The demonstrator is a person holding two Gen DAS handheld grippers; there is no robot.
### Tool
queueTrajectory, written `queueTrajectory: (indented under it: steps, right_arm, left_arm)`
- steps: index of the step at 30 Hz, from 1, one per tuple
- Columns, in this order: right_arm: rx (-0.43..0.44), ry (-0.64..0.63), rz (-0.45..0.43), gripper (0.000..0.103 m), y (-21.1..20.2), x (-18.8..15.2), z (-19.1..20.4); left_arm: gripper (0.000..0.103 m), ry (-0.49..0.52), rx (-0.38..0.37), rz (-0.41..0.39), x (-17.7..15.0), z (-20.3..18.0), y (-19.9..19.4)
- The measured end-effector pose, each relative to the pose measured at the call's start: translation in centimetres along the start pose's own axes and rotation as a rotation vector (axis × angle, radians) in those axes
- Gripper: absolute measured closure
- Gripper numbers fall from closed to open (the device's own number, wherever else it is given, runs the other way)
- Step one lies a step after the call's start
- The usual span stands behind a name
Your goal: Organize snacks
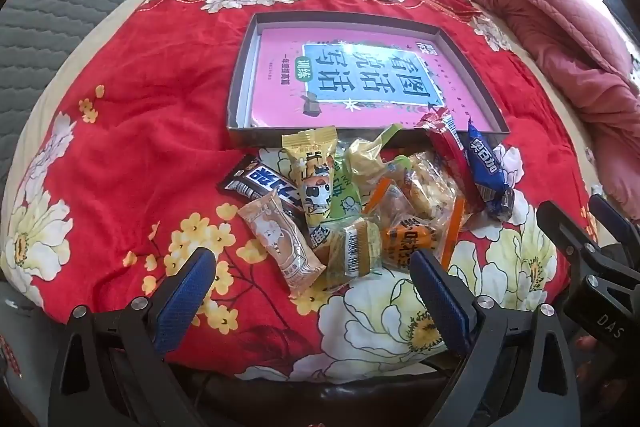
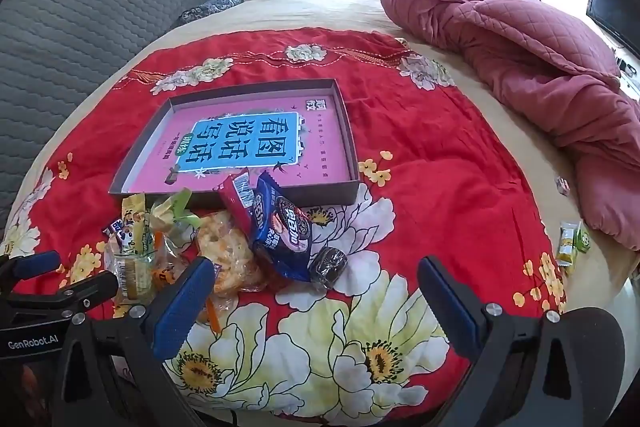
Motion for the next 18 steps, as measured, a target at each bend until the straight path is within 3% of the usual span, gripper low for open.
queueTrajectory:
  steps: [18]
  right_arm:
    - [0.016, -0.009, -0.035, 0.001, -1.1, 0.2, 0.1]
  left_arm:
    - [0.005, 0.003, -0.017, -0.034, 0.3, -0.3, -1.2]
Point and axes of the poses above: each gripper's, at about its wrist camera, not at the fingertips, and y roughly the way its jaws point, z to its left, x to its top, the point moved 2 cm from there along y, roughly the way its jaws point, and after that the axes turned 8 degrees about -z, right-handed, at the moved point
